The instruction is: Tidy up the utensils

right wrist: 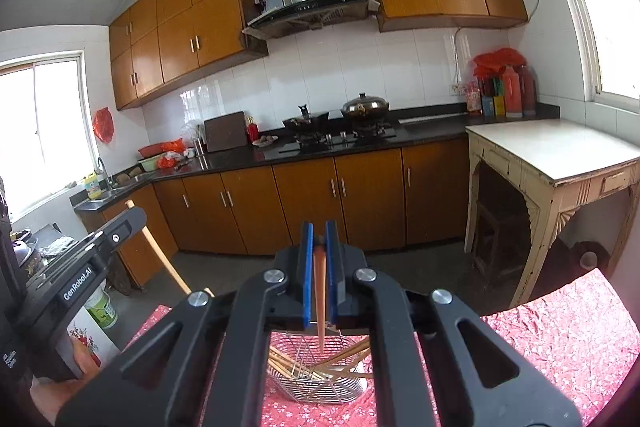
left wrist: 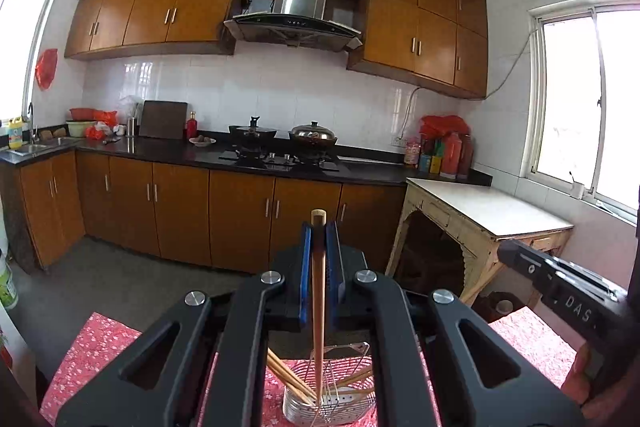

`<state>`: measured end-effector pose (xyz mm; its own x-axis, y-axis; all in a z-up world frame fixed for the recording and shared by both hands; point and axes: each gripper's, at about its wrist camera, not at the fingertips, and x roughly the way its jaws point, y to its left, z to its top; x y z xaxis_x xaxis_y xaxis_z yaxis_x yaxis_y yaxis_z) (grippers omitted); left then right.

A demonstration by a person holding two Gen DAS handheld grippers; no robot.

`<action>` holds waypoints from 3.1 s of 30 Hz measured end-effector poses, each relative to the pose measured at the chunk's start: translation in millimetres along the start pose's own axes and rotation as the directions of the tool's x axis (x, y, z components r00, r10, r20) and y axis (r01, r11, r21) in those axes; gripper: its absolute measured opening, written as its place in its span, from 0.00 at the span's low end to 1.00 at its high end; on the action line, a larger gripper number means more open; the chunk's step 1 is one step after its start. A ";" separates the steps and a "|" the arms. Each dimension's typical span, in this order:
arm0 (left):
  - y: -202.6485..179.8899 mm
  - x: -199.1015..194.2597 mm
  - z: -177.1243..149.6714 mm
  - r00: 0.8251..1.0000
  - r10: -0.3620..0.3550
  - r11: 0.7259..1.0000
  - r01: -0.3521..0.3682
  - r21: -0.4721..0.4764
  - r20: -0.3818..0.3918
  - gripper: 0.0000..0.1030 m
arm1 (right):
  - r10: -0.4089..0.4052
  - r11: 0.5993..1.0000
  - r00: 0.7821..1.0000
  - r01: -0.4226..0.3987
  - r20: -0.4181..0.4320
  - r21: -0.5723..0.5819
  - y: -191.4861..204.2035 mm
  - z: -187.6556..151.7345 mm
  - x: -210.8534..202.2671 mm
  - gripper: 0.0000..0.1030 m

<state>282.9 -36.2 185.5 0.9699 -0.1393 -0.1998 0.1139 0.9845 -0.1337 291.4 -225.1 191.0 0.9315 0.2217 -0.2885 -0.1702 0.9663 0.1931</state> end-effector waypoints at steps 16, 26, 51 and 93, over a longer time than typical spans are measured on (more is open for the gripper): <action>4.0 46.8 -27.8 0.997 0.038 0.999 -0.039 -0.013 -0.074 0.07 | 0.043 0.998 0.989 -0.036 -0.139 0.055 -22.0 -36.8 68.1 0.07; 12.7 30.7 -25.9 0.994 0.105 0.994 -0.104 0.042 -0.019 0.68 | -0.048 0.998 0.994 0.051 -0.102 0.031 -36.5 -44.1 58.5 0.47; 68.2 -30.6 -24.0 0.975 0.223 0.975 -0.223 0.023 -0.013 0.98 | -0.178 0.984 0.983 0.179 0.030 -0.019 -23.1 -37.0 -18.4 0.96; 55.1 -203.1 -193.4 1.000 0.029 0.996 -0.028 0.079 -0.011 0.98 | -0.213 0.941 0.961 0.250 0.174 -0.230 50.1 -253.0 -194.5 0.96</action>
<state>50.5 25.7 31.0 0.9703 -0.1116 -0.2146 0.1031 0.9934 -0.0506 20.4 -186.6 19.5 0.9878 -0.0153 -0.1548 -0.0012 0.9944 -0.1058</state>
